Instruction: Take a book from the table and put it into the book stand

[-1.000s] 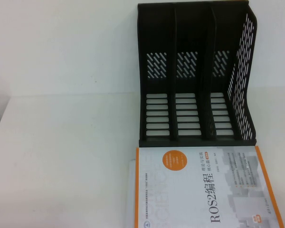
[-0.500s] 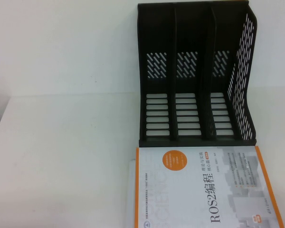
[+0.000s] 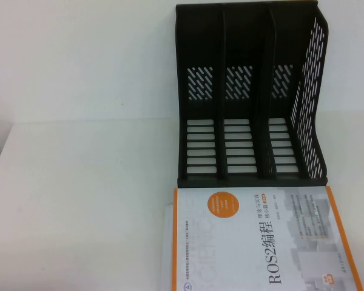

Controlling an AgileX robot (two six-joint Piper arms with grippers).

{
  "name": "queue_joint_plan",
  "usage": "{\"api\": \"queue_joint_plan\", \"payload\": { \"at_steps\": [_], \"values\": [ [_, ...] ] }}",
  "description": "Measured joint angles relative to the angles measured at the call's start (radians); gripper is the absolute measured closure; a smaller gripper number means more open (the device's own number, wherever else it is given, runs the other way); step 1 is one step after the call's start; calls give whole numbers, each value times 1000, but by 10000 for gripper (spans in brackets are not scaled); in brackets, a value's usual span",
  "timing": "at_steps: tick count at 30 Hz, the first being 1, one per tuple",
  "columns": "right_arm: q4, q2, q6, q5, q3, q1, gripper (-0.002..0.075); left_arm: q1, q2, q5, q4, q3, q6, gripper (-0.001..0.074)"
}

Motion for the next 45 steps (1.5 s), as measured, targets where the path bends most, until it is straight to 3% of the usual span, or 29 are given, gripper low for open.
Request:
{"api": "queue_joint_plan", "payload": {
  "at_steps": [13,19,24,27,32,37,41,45],
  "values": [
    [-2,0,0,-549,2,0,729,0,0,-675,16,0,23,738],
    [-4,0,4,-722,2,0,729,0,0,-796,32,0,23,738],
    [1,0,-1,-751,2,0,729,0,-2,-827,17,0,32,738],
    [-24,0,-26,-665,-25,0,729,0,-2,-759,24,-6,32,738],
    [-44,0,-39,-278,-203,0,727,0,-1,-360,61,-174,29,738],
    [-38,55,-39,30,-391,0,726,0,91,-92,60,-363,22,738],
    [7,199,-39,223,-515,0,726,0,226,36,6,-464,-34,738],
    [82,350,-40,330,-605,0,726,0,356,46,-116,-497,-55,738]
  ]
}}
